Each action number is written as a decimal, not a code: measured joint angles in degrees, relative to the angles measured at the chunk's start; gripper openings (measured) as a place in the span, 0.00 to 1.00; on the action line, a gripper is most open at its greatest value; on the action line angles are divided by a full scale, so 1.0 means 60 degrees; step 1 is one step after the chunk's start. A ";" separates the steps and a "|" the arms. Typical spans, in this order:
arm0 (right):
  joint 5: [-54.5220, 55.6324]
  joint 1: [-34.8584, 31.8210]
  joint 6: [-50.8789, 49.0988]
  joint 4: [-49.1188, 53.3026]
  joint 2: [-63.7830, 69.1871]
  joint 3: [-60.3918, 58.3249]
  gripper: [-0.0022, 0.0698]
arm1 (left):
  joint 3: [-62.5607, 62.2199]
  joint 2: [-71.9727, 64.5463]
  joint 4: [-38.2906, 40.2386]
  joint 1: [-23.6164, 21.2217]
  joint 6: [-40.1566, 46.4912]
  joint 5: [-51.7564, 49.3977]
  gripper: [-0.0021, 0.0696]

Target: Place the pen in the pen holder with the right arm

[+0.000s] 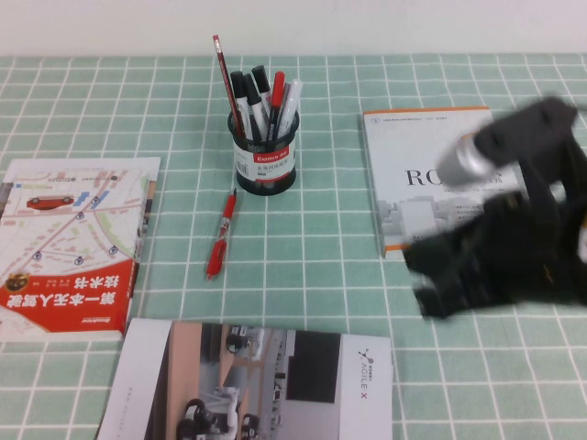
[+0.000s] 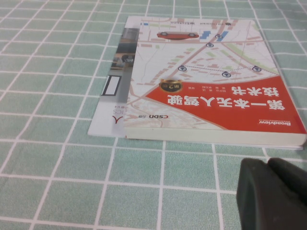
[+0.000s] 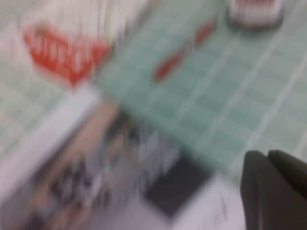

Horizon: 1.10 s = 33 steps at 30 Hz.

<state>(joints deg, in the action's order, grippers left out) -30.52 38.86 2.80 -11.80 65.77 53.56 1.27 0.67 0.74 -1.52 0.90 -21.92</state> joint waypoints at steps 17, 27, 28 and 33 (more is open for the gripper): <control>-0.1177 -0.0676 0.0000 0.1291 -0.1085 -0.1098 0.00 | 0.0000 0.0000 0.0000 0.0000 0.0000 0.0000 0.02; 0.2238 -0.3980 0.0000 0.1297 -0.5054 -0.5687 0.00 | 0.0000 0.0000 0.0000 0.0000 0.0000 0.0000 0.02; 0.2502 -0.4295 0.0000 0.1297 -0.5458 -0.6072 0.00 | 0.0000 0.0000 0.0000 0.0000 0.0000 0.0000 0.02; 0.3413 -0.5367 0.0000 0.1279 -0.7711 -0.7858 0.00 | 0.0000 0.0000 0.0000 0.0000 0.0000 0.0000 0.02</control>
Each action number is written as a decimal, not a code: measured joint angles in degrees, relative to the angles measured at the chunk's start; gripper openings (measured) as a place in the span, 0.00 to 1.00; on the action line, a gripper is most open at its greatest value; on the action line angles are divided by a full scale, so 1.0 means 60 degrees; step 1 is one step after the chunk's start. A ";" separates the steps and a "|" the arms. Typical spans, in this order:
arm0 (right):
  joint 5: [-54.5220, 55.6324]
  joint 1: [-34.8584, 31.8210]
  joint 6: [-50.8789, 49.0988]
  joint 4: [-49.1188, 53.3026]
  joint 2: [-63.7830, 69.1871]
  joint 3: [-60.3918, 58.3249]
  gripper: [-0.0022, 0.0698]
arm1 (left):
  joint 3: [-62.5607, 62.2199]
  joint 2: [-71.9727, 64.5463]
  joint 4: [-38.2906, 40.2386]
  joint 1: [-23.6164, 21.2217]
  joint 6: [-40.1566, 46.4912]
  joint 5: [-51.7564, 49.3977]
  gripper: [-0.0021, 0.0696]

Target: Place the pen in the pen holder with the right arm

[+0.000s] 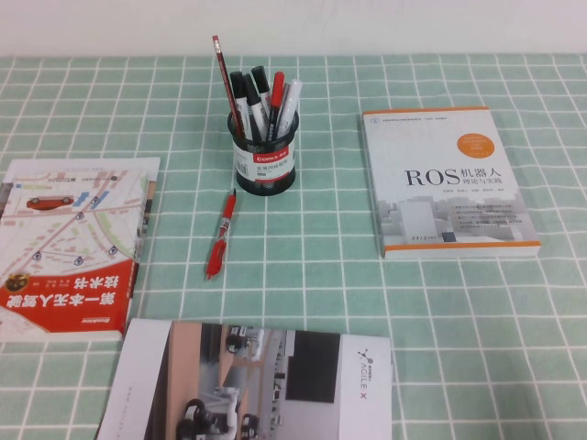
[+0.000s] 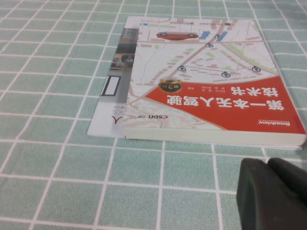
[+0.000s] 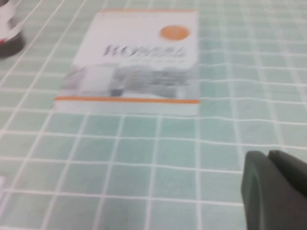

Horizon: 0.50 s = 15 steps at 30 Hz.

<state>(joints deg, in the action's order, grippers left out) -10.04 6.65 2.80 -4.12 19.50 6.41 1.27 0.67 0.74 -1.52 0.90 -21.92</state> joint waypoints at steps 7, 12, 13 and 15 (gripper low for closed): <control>0.0056 -0.0414 0.0000 0.0000 -0.2255 -0.1126 0.00 | 0.0000 0.0000 0.0000 0.0000 0.0000 0.0000 0.02; -0.0157 -0.0426 0.0000 0.0038 -0.3258 -0.1301 0.00 | 0.0000 0.0000 0.0000 0.0000 0.0000 0.0000 0.02; -0.0314 -0.0426 0.0000 0.0038 -0.3307 -0.1301 0.00 | 0.0000 0.0000 0.0000 0.0000 0.0000 0.0000 0.02; -0.0598 -0.0426 0.0000 0.0038 -0.3326 -0.1301 0.00 | 0.0000 0.0000 0.0000 0.0000 0.0000 0.0000 0.02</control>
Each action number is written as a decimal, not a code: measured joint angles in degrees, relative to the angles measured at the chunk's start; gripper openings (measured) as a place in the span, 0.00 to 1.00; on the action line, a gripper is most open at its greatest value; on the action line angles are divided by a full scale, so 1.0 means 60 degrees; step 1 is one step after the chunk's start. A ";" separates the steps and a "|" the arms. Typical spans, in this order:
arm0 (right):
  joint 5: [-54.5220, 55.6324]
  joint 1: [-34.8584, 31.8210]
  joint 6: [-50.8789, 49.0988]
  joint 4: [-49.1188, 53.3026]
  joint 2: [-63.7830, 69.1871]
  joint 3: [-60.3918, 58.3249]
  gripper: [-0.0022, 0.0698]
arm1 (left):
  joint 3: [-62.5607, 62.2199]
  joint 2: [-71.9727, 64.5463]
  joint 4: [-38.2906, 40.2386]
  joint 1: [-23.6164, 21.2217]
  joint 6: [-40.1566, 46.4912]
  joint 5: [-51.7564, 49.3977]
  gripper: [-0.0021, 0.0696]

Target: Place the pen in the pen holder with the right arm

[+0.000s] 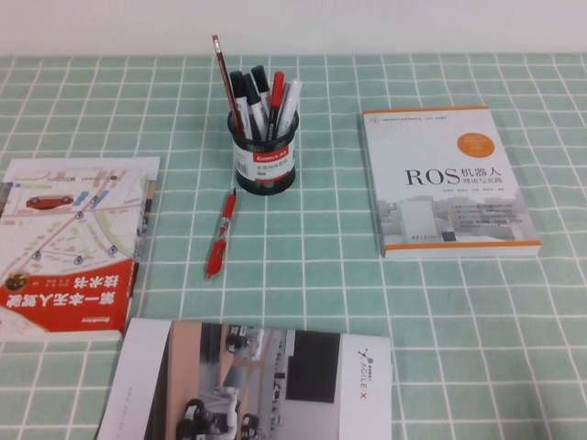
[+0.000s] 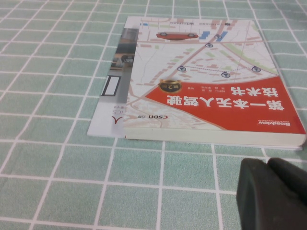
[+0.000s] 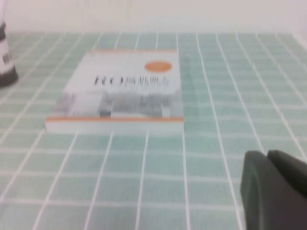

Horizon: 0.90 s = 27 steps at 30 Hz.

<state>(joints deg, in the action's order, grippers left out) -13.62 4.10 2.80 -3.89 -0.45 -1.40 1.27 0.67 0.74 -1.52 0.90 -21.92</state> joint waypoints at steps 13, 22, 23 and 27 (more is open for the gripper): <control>-0.1013 0.0000 0.0000 -0.0032 0.0000 -0.0005 0.00 | 0.0000 0.0000 0.0000 0.0000 0.0000 0.0000 0.02; -0.1028 0.0000 0.0000 -0.0032 0.0000 -0.0005 0.00 | 0.0000 0.0000 0.0000 0.0000 0.0000 0.0000 0.02; -0.1028 0.0000 0.0000 -0.0032 0.0000 -0.0005 0.00 | 0.0000 0.0000 0.0000 0.0000 0.0000 0.0000 0.02; -0.1028 0.0000 0.0000 -0.0038 0.0000 -0.0005 0.00 | 0.0000 0.0000 0.0000 0.0000 0.0000 0.0000 0.02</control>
